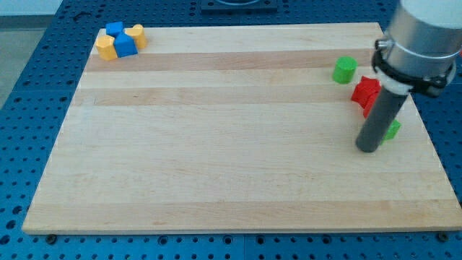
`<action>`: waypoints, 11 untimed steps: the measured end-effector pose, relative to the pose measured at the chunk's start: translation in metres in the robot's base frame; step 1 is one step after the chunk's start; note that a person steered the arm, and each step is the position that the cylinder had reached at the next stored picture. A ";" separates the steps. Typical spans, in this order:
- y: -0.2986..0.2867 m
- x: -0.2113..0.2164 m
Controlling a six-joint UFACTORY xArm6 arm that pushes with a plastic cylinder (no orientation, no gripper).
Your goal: Move your arm towards top center
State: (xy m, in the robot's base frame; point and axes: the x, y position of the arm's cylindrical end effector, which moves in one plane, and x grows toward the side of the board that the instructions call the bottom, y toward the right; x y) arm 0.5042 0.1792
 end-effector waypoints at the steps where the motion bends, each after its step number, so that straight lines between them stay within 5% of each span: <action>1: -0.076 0.003; 3: -0.224 -0.053; 4: -0.252 -0.112; 6: -0.190 -0.198; 11: -0.107 -0.186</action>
